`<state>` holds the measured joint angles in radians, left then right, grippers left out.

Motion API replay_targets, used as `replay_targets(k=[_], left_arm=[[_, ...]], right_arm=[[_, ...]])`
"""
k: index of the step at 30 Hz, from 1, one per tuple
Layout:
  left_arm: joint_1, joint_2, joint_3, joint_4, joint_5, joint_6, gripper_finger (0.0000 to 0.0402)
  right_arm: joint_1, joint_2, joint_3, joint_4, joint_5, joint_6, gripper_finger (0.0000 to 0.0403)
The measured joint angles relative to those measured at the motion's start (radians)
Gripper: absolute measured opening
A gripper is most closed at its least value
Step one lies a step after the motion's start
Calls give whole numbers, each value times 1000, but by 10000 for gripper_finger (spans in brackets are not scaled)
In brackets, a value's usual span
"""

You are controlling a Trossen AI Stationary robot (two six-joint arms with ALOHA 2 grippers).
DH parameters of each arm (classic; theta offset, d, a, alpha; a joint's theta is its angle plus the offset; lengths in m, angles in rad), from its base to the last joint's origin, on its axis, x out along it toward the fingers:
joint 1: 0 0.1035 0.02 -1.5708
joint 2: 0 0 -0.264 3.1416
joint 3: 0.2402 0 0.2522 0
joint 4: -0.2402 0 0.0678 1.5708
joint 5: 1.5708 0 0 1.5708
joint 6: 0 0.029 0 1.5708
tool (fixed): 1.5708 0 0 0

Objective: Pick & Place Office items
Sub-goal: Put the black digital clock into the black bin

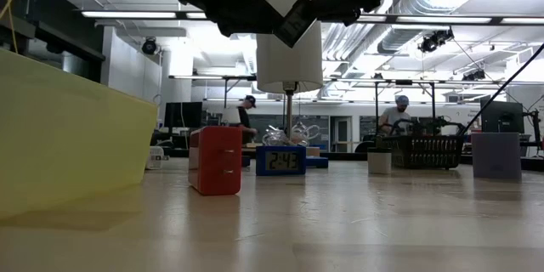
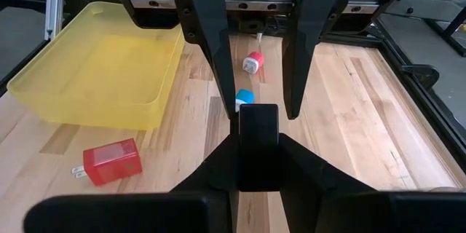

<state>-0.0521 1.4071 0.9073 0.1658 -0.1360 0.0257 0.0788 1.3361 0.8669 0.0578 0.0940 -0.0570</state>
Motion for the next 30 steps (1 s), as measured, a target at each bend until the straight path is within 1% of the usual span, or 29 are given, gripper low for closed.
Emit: replay_targets(k=[8, 26, 30], left_arm=[[0, 0, 0, 0, 0, 0, 161], [0, 0, 0, 0, 0, 1, 161], [0, 0, 0, 0, 0, 1, 161]], right_arm=[[0, 0, 0, -8, 0, 0, 62], [-2, 0, 0, -109, 8, 37, 62], [-3, 1, 0, -112, 41, 38, 62]])
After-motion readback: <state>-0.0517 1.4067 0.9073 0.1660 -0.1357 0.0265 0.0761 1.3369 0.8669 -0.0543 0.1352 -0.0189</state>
